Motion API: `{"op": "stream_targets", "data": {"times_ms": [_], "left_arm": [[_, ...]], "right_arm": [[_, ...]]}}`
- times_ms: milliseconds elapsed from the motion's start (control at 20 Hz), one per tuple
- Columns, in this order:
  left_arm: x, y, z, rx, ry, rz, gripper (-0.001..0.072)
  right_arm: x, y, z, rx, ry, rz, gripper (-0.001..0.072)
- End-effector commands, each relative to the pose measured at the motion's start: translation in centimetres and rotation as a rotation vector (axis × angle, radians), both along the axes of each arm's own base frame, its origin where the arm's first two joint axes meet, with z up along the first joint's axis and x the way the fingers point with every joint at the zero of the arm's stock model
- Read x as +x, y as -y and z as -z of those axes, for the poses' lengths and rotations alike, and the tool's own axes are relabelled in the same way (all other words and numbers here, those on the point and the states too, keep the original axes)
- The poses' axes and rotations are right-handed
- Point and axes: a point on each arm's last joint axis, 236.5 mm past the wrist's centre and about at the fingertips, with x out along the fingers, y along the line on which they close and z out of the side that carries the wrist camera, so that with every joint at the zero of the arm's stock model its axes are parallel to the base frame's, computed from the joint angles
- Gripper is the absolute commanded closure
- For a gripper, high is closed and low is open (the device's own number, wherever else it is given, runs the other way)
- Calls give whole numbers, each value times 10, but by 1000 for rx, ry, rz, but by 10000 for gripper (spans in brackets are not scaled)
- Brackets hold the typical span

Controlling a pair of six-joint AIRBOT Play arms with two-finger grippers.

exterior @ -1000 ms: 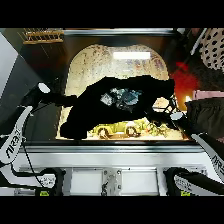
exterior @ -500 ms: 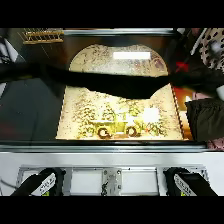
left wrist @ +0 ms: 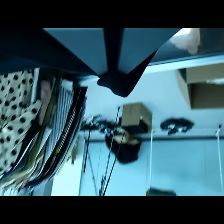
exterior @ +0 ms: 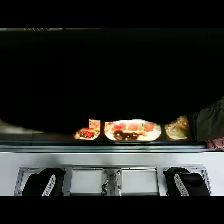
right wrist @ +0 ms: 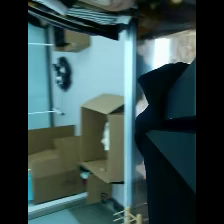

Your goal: Fold the clothes and pants, and hang the long-sleeved shirts on hangers.

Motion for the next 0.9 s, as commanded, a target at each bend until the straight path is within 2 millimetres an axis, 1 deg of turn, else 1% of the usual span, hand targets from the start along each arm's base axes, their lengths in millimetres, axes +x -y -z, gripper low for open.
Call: {"op": "stream_targets", "data": {"times_ms": [0,50,100,150,200,250,300,400,500,550,600,650,700,750,800,850], "left_arm": [[-52,0,-18,-76,79,26,698],[-50,0,-17,-82,74,27,698],[-44,0,-16,-83,62,27,698],[-32,0,-14,-83,39,26,698],[-15,1,-8,-80,-1,28,698],[5,2,2,-73,-55,29,698],[30,3,16,-62,-124,28,698],[87,6,51,-45,-283,32,698],[152,8,95,-37,-449,33,698],[186,8,124,-35,-541,33,698],[221,9,157,-35,-635,32,698],[251,9,190,-37,-722,32,698],[282,9,229,-38,-811,29,698],[309,9,266,-42,-884,23,698],[335,8,304,-52,-951,15,698],[357,7,336,-54,-988,7,698]], "right_arm": [[-44,-1,-19,16,85,3,695],[-45,-1,-19,22,84,3,696],[-43,-1,-16,22,70,1,695],[-39,-2,-10,23,45,-1,695],[-32,-2,-2,25,3,-4,696],[-23,-2,8,25,-43,-7,695],[-13,-3,20,22,-97,-9,696],[17,-3,48,54,-229,-14,696],[57,-2,83,87,-381,-17,696],[80,-1,103,99,-459,-15,696],[107,0,128,102,-545,-12,696],[133,1,154,109,-627,-10,696],[162,3,186,115,-719,-6,696],[190,5,222,119,-810,1,695],[214,6,257,126,-891,5,695],[237,8,292,132,-959,11,696]]}}
